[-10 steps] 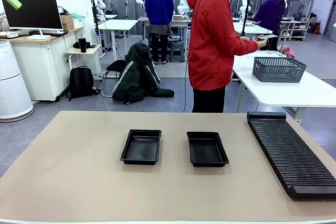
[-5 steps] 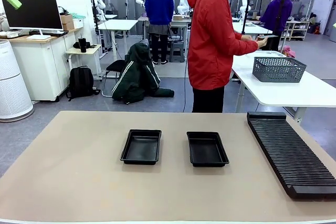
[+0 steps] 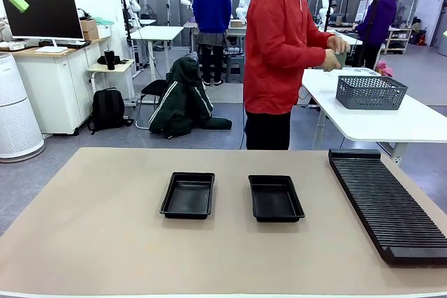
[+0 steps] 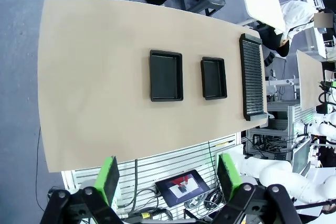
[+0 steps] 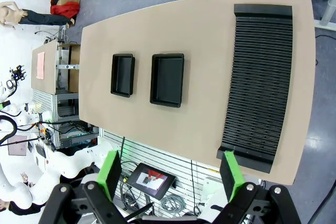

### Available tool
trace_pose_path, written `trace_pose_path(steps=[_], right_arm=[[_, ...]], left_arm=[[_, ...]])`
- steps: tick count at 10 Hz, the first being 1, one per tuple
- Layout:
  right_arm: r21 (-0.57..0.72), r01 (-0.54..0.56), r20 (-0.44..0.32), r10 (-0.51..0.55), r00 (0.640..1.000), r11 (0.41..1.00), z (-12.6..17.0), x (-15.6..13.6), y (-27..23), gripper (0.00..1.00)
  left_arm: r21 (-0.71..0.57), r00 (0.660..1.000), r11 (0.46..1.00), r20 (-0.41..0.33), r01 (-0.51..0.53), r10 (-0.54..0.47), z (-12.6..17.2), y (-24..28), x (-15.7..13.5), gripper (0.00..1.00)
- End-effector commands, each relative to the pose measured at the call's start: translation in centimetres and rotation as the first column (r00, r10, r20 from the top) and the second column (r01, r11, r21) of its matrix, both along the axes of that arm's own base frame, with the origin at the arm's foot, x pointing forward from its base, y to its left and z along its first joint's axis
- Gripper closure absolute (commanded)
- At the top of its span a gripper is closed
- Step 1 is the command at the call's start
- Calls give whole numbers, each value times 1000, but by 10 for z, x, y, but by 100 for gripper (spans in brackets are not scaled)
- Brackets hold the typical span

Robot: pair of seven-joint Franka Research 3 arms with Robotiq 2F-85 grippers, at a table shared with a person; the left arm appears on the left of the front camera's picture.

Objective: Inspect and transfer BCBs to ESD trays.
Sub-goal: Pick up the Blank PCB from the PCB Rack and place it in the left ESD tray.

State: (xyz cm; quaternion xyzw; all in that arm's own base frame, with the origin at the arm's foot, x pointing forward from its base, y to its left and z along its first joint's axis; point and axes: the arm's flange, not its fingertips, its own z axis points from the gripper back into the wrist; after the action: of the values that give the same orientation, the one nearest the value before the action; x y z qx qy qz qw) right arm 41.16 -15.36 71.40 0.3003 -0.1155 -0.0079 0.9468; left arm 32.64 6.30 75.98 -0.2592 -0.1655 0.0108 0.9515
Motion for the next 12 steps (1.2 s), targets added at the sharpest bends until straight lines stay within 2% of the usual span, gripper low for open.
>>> trace_pose_path(steps=[1, 12], right_arm=[[-2, -8, 6, 8, 1000, 1000, 0, 0, 0, 0], [-2, -8, 6, 8, 1000, 1000, 0, 0, 0, 0]], left_arm=[[1, 1000, 1000, 2, 2, -2, 0, -1, -1, 0], [1, 1000, 1000, 2, 2, -2, 0, -1, -1, 0]])
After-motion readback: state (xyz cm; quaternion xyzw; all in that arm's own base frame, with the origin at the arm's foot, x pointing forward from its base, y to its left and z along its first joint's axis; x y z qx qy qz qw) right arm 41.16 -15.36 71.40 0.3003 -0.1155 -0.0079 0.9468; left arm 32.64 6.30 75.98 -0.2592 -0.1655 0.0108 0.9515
